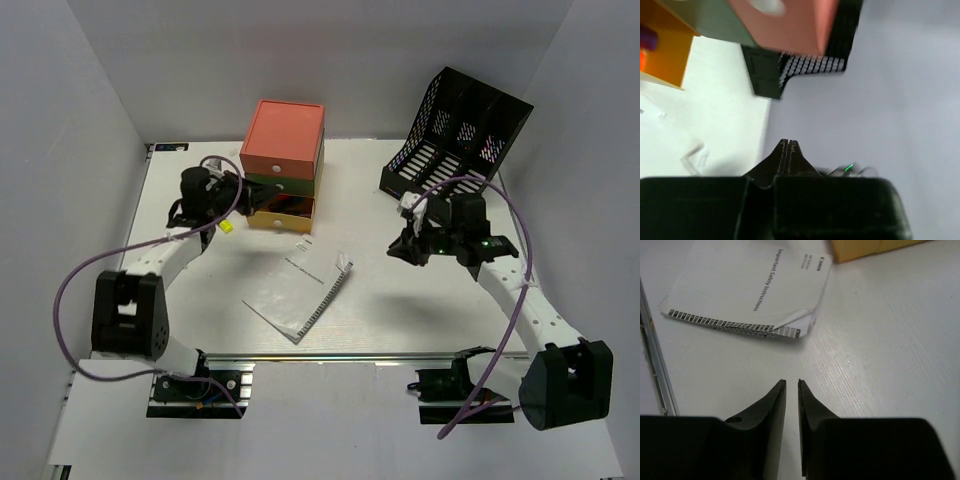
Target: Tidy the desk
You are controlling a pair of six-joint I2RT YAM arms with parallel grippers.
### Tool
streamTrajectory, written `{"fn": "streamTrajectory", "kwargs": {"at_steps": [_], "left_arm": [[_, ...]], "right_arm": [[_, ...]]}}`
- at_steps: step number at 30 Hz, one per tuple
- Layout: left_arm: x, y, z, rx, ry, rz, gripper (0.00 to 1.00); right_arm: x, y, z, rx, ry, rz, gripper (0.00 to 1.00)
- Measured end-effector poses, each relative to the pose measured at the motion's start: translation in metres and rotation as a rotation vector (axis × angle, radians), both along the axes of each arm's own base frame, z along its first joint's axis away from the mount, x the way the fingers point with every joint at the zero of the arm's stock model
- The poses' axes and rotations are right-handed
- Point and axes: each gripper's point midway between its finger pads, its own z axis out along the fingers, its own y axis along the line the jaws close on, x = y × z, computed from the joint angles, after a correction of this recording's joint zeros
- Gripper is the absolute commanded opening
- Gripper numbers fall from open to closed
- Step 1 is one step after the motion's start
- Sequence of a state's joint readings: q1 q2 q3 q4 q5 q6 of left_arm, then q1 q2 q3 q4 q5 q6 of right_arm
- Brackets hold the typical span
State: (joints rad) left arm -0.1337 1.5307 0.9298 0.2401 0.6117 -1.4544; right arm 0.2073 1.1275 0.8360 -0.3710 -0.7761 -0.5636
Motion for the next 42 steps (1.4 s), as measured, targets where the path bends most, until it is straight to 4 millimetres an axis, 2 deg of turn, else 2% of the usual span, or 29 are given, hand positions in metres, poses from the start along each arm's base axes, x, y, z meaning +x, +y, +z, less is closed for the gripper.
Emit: {"fn": "streamTrajectory", "kwargs": {"at_steps": [2,4,5,6,7,10,14,15,16,17,19,20,22,23,27,32,34,38,42], "left_arm": [[-0.021,0.010,0.015,0.074,-0.138,-0.078,0.00],[-0.035,0.024,0.022,0.207,-0.265,-0.113,0.01],[-0.040,0.034,0.023,0.302,-0.311,-0.110,0.08],[-0.044,0.045,0.023,0.399,-0.347,-0.093,0.19],[-0.047,0.057,0.024,0.507,-0.381,-0.059,0.50],[-0.065,0.098,0.036,0.786,-0.446,0.074,0.82],[-0.102,0.164,0.064,1.060,-0.487,0.395,0.89],[-0.115,0.181,0.070,1.104,-0.488,0.487,0.91],[-0.125,0.193,0.072,1.135,-0.483,0.555,0.92],[-0.134,0.205,0.074,1.159,-0.476,0.621,0.95],[-0.149,0.225,0.075,1.201,-0.444,0.731,0.96],[-0.154,0.233,0.074,1.216,-0.425,0.770,0.97],[-0.162,0.246,0.071,1.243,-0.385,0.835,0.97],[-0.164,0.250,0.068,1.253,-0.368,0.854,0.97],[-0.172,0.260,0.064,1.279,-0.327,0.894,0.97],[-0.176,0.263,0.065,1.287,-0.316,0.914,0.97],[-0.176,0.264,0.065,1.289,-0.315,0.916,0.97],[-0.176,0.264,0.065,1.294,-0.314,0.914,0.97],[-0.177,0.264,0.066,1.298,-0.319,0.915,0.96]], "right_arm": [[-0.009,0.016,0.002,-0.005,-0.011,0.063,0.08],[-0.016,0.039,0.008,-0.025,-0.011,0.137,0.03],[-0.016,0.054,0.015,-0.036,-0.012,0.177,0.00],[-0.012,0.073,0.022,-0.048,-0.017,0.212,0.00],[-0.006,0.092,0.030,-0.055,-0.028,0.240,0.00],[0.016,0.153,0.047,-0.073,-0.016,0.278,0.05],[0.057,0.240,0.068,-0.068,-0.024,0.252,0.25],[0.064,0.257,0.066,-0.068,-0.043,0.233,0.29],[0.063,0.270,0.058,-0.080,-0.040,0.221,0.32],[0.058,0.282,0.048,-0.095,-0.021,0.218,0.41],[0.049,0.310,0.034,-0.107,0.018,0.213,0.48],[0.049,0.328,0.028,-0.097,0.021,0.205,0.57],[0.045,0.356,0.017,-0.075,0.034,0.190,0.67],[0.046,0.367,0.011,-0.061,0.037,0.178,0.67],[0.061,0.390,-0.004,-0.005,0.021,0.108,0.63],[0.102,0.413,-0.011,0.108,-0.001,-0.049,0.64],[0.119,0.419,-0.019,0.140,-0.023,-0.118,0.61],[0.135,0.423,-0.049,0.149,-0.020,-0.188,0.60],[0.140,0.427,-0.060,0.172,-0.010,-0.232,0.58]]}}
